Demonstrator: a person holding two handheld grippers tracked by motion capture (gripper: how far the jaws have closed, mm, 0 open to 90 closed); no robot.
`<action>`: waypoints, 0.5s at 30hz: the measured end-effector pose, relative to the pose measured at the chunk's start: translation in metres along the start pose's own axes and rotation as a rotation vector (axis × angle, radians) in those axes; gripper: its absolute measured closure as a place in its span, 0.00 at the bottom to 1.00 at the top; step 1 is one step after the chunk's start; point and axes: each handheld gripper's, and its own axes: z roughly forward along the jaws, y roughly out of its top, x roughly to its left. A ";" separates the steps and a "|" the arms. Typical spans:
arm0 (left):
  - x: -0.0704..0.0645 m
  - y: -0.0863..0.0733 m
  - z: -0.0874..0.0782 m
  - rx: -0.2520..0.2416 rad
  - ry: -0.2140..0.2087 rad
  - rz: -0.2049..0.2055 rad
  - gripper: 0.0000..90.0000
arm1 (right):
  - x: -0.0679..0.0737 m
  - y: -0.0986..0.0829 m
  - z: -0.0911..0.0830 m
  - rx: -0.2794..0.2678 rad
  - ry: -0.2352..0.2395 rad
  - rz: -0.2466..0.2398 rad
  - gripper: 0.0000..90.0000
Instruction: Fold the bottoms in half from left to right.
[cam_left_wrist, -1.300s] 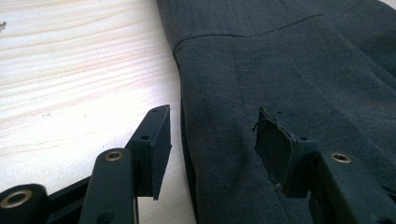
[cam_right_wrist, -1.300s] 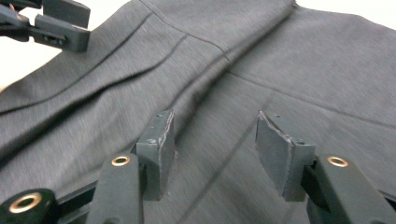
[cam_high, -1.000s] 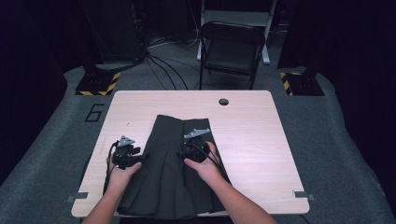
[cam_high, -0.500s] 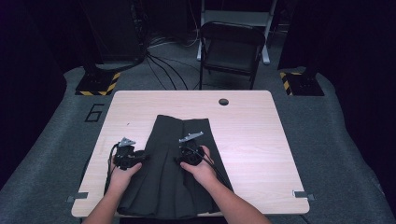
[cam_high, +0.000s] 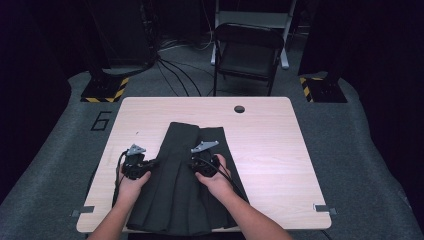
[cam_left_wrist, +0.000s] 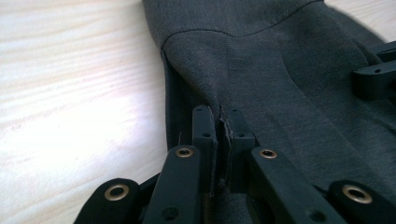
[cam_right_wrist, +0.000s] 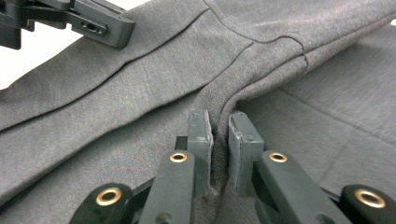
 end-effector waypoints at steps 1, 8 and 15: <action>-0.003 0.003 -0.001 -0.001 -0.006 0.003 0.95 | -0.001 0.001 -0.003 -0.005 -0.002 -0.019 0.89; -0.018 0.017 -0.004 0.003 -0.044 0.038 0.95 | -0.007 0.008 -0.036 -0.054 0.000 -0.024 0.90; -0.034 0.031 0.002 0.027 -0.077 0.102 0.95 | -0.014 0.020 -0.075 -0.095 -0.012 0.013 0.90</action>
